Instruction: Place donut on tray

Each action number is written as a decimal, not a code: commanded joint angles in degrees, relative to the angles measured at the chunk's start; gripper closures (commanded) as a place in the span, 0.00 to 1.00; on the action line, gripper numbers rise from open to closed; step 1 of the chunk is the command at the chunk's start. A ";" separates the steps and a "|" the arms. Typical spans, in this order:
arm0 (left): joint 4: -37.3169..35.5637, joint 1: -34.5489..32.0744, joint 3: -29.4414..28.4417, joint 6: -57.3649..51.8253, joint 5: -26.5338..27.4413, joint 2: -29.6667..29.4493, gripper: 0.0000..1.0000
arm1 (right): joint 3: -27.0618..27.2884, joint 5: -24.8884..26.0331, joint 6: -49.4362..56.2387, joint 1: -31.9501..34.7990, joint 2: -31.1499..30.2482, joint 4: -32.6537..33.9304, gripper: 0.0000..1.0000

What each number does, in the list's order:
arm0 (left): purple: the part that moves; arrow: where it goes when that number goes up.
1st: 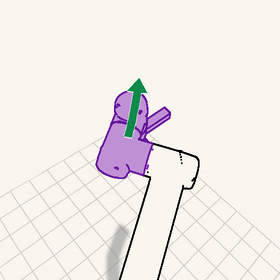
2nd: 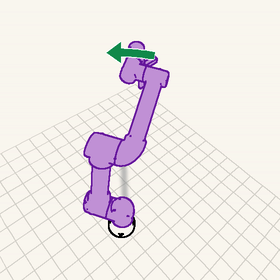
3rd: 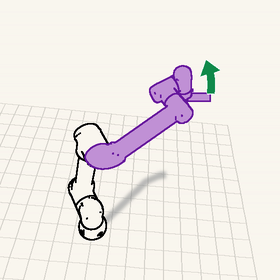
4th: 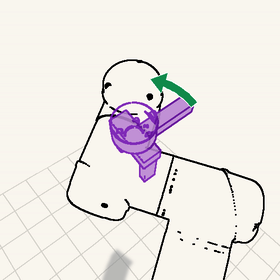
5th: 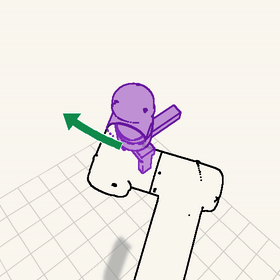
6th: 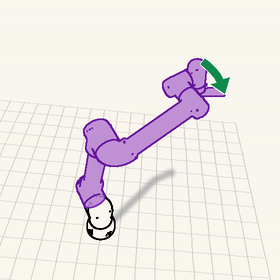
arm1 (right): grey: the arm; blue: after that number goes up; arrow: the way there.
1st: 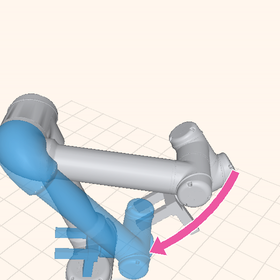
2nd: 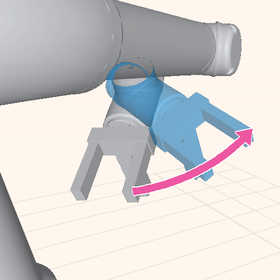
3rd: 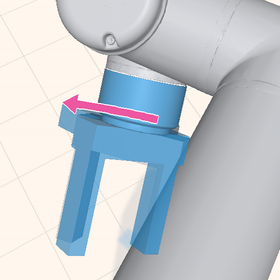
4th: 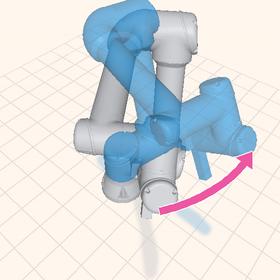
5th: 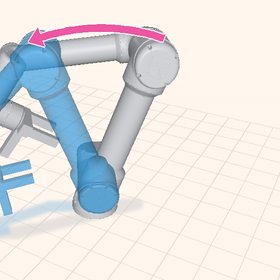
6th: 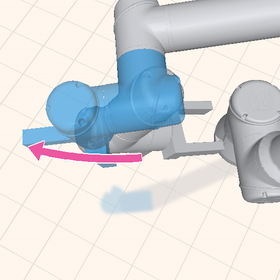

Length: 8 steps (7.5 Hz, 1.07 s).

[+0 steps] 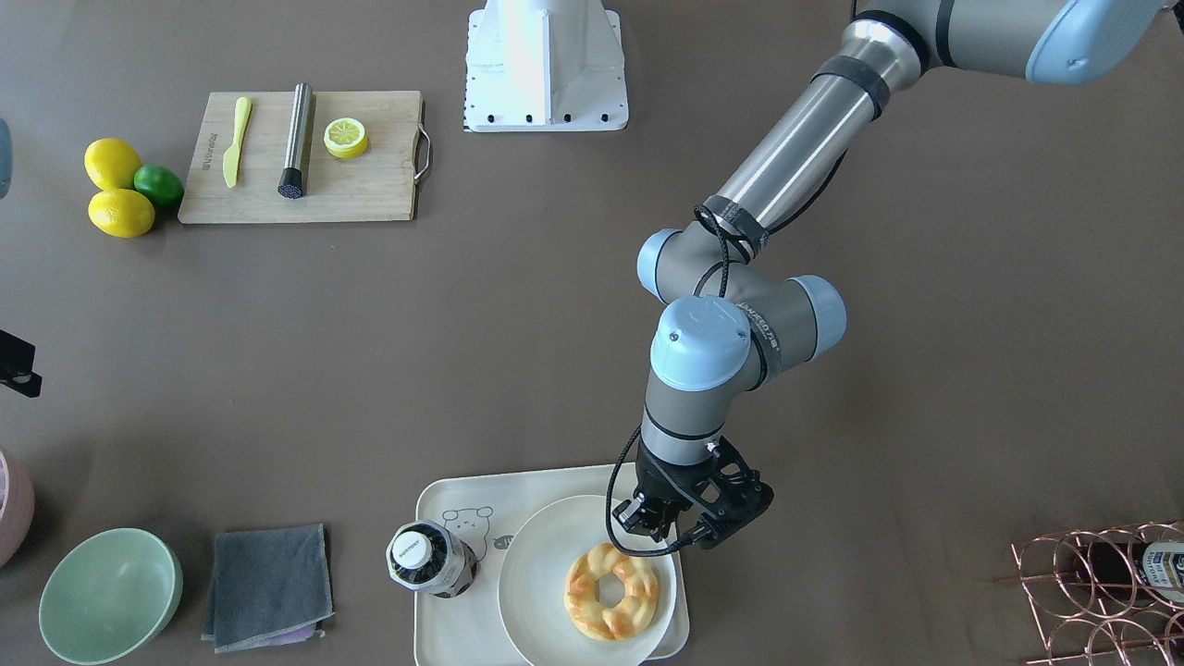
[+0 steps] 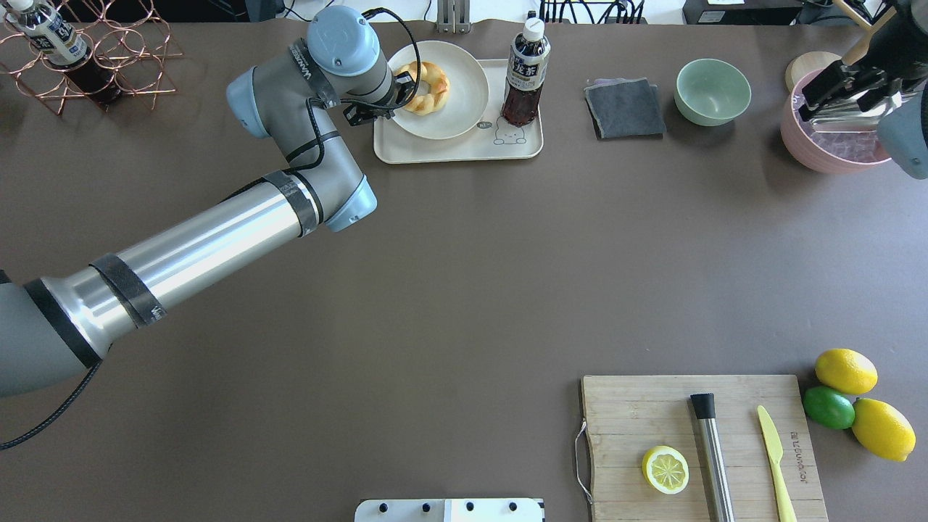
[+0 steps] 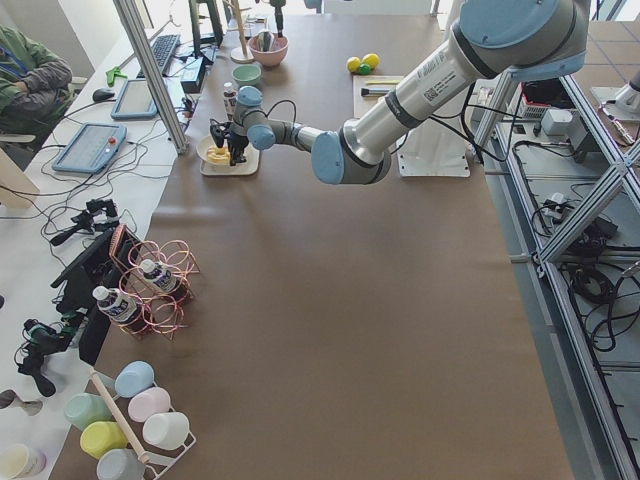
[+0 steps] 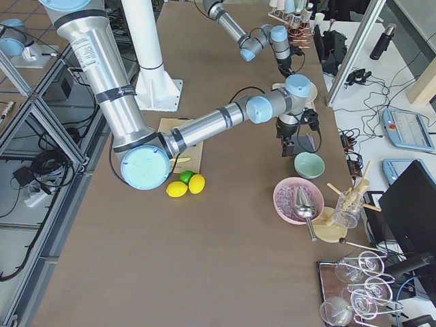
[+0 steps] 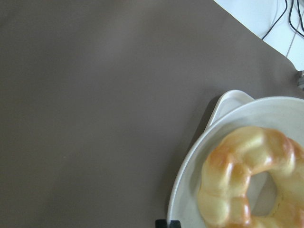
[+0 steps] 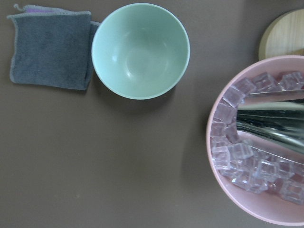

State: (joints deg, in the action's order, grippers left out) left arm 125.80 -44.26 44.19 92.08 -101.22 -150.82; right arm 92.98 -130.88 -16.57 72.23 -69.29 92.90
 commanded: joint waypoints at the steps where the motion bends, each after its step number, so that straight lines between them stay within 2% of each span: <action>1: 4.09 0.57 0.54 -2.42 0.41 1.22 0.03 | -0.34 -0.78 10.73 6.23 -6.09 0.17 0.00; 3: 4.63 0.40 15.24 -6.09 0.15 12.16 0.02 | -0.43 -0.78 16.47 10.54 -10.23 0.00 0.00; 4: 4.28 -0.73 20.62 -9.00 -3.25 16.91 0.02 | -0.34 -0.78 18.57 12.83 -12.25 0.00 0.00; 6: 3.84 -8.17 32.66 -16.63 -18.23 29.21 0.02 | -0.43 -0.78 22.71 17.05 -15.86 0.08 0.00; 8: 3.75 -18.63 39.45 -30.22 -29.08 40.37 0.02 | -0.52 -0.17 27.00 19.69 -19.72 0.00 0.00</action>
State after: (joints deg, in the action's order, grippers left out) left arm 129.68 -54.51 77.25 73.07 -120.65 -120.41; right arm 92.55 -131.60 6.32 89.35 -85.49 92.93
